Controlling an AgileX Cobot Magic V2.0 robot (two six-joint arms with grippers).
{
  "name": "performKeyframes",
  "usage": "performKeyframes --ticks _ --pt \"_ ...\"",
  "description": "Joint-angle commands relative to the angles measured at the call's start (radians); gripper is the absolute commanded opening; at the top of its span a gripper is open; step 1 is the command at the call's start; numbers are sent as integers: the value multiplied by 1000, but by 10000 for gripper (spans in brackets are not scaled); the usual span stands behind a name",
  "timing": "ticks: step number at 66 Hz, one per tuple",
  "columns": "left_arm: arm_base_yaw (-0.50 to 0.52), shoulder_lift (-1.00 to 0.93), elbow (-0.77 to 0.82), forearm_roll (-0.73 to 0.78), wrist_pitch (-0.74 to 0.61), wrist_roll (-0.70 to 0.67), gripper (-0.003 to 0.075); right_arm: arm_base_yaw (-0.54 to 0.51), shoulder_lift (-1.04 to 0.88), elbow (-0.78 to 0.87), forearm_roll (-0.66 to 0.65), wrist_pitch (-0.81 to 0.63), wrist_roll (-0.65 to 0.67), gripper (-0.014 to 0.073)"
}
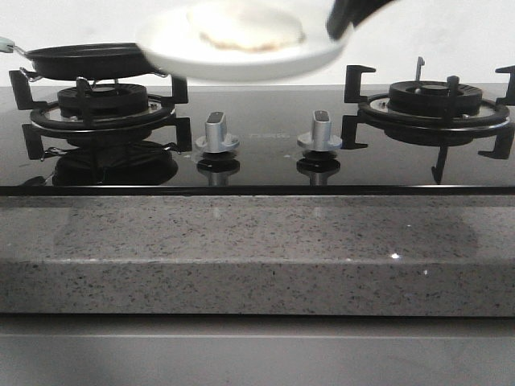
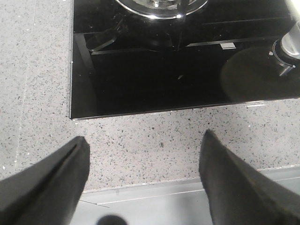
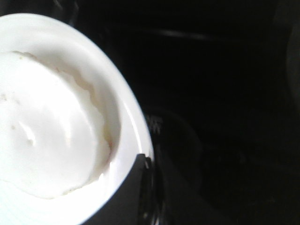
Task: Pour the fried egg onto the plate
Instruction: 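Carry the plate with the egg back between the burners with the right gripper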
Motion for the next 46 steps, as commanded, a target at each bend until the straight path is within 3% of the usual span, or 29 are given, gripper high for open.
performKeyframes --ticks 1,25,46 --pt "-7 -1 -25 -11 -58 -11 493 -14 -1 -118 31 -32 -10 -67" --pt "-7 -1 -25 -11 -58 -11 493 -78 257 -460 30 195 -9 -67" --pt "-7 -1 -25 -11 -58 -11 493 -110 377 -543 34 255 -8 -67"
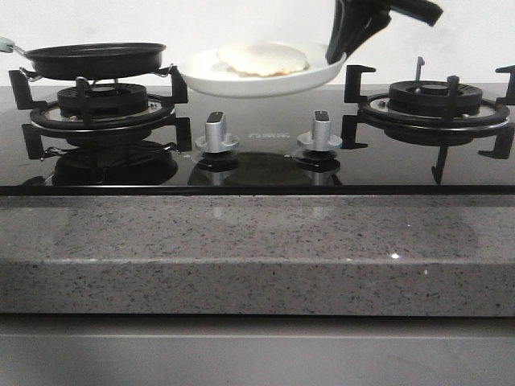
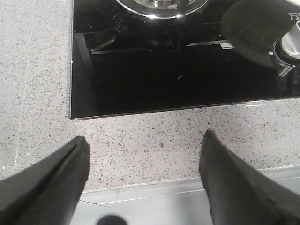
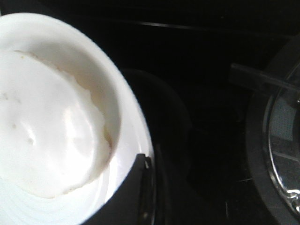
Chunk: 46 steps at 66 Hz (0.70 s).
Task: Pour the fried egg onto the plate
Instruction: 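Carry the plate with the egg back between the burners with the right gripper, then open the right gripper and lift it off the plate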
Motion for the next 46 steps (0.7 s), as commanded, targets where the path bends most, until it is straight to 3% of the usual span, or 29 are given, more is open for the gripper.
performKeyframes --ticks 1,23,29,40,46 --pt "-7 -1 -25 -11 -58 -11 493 -6 -42 -40 29 -27 -8 -67" --pt "-7 -1 -25 -11 -58 -11 493 -6 5 -40 21 9 -8 -53" --pt "-7 -1 -25 -11 -58 -11 493 -6 7 -40 19 16 -8 28" --pt "-7 -1 -25 -11 -58 -11 493 -6 7 -40 19 2 -8 260" --pt "-7 -1 -25 -11 -58 -11 493 -6 7 -41 19 -12 -8 312"
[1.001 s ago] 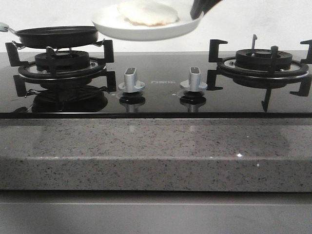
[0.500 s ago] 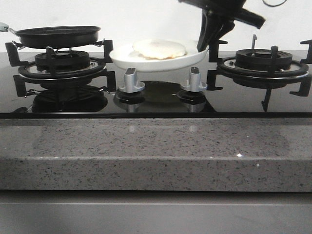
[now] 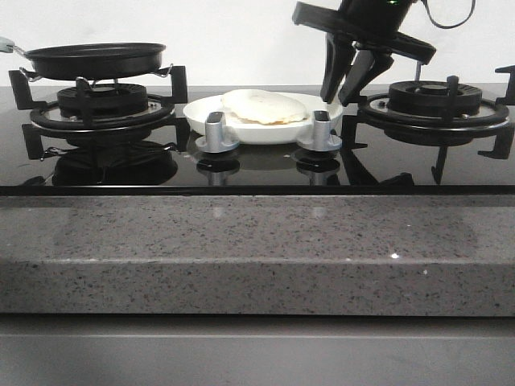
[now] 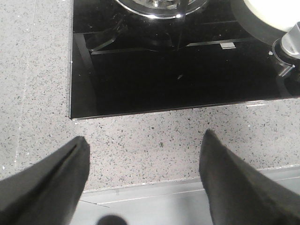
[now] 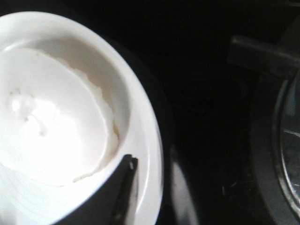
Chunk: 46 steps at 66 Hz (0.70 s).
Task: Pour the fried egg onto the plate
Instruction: 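Open the right gripper and lift it off the plate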
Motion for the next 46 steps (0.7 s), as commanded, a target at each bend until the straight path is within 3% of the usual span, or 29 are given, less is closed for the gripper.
performKeyframes --ticks 1,22,30,46 --pt "-7 -1 -25 -11 -58 -11 493 -5 -62 -39 25 -42 -8 313" --pt "-7 -1 -25 -11 -58 -11 493 -5 -111 -125 7 18 -11 309" --pt "-7 -1 -25 -11 -58 -11 493 0 -173 -119 0 65 -71 309" --pt "-7 -1 -25 -11 -58 -11 493 7 -407 36 -1 21 -122 309"
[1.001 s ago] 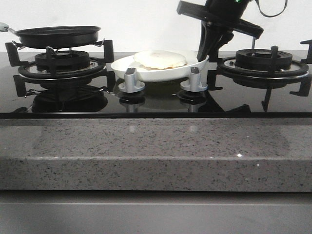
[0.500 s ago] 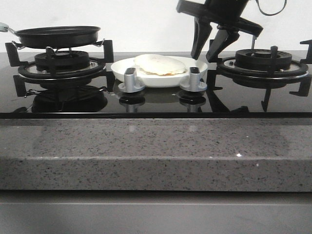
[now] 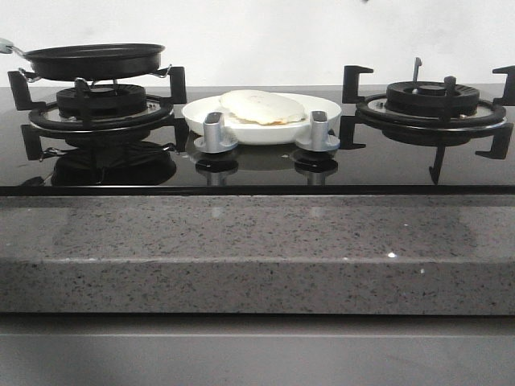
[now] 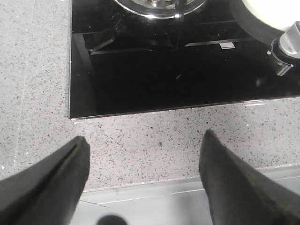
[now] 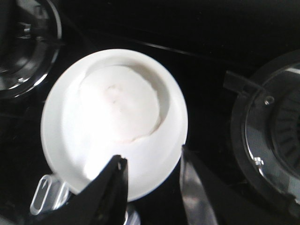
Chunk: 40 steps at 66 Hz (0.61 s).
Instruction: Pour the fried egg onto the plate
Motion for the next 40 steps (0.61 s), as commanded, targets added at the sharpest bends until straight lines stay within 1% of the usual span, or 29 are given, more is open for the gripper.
performKeyframes --ticks 1,15,24,40 --pt "-7 -1 -25 -11 -58 -11 493 3 -153 54 8 -40 -37 309" --pt "-7 -1 -25 -11 -58 -11 493 3 -411 345 7 -168 -90 309" --pt "-7 -1 -25 -11 -58 -11 493 3 -569 537 -12 -237 -93 309" --pt "-7 -1 -25 -11 -58 -11 493 3 -820 820 -48 -274 -93 309"
